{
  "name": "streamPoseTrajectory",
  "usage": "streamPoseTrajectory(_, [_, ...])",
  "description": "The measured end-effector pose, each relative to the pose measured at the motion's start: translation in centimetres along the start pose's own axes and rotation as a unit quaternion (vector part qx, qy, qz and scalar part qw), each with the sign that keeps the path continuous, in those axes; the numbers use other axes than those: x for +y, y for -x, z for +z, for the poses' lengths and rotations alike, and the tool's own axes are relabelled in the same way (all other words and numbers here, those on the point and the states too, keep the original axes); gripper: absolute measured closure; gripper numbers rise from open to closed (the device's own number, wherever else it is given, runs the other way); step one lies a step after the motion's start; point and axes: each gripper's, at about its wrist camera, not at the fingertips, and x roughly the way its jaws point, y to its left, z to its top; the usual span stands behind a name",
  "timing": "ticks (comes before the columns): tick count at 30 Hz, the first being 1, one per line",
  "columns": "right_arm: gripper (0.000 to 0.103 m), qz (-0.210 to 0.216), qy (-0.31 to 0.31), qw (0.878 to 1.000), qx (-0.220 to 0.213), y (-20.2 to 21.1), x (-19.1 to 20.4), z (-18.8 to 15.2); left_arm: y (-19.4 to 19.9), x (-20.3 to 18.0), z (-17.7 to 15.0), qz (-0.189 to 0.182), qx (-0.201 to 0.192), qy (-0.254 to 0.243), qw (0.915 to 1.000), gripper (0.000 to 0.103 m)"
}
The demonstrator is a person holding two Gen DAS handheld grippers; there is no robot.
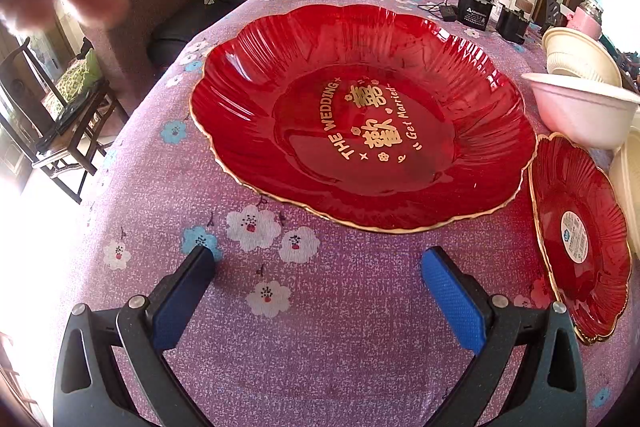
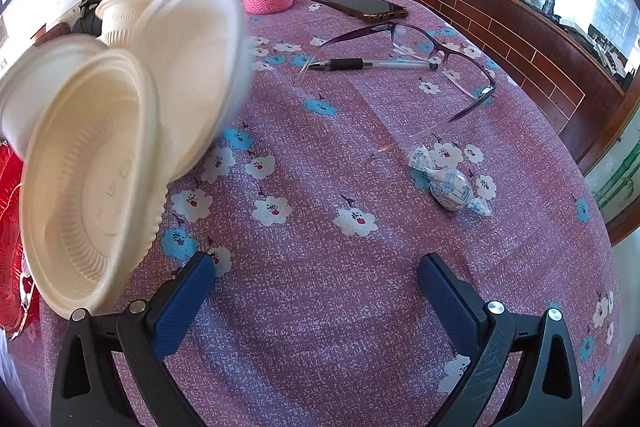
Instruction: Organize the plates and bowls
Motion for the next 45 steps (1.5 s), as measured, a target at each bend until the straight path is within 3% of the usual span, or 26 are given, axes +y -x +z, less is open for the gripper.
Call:
streamPoseTrajectory(38, [0.001, 0.004, 0.008, 1.000, 0.003, 0.1, 0.0, -0.1, 0.0, 0.0, 0.1, 0.005, 0.004, 0.004, 1.0000, 0.000])
streamPoseTrajectory(42, [0.001, 0.036, 0.040, 0.997, 0.046, 0.5, -0.7, 0.0, 1.0, 0.1, -0.6, -0.007, 0.021, 0.002, 0.9998, 0.000])
streamPoseTrajectory(45, [0.001, 0.059, 0.045, 0.996, 0.043, 2.0, -1.9, -0.8, 2.7, 0.2, -2.1, -0.050, 0.003, 0.003, 0.9988, 0.000])
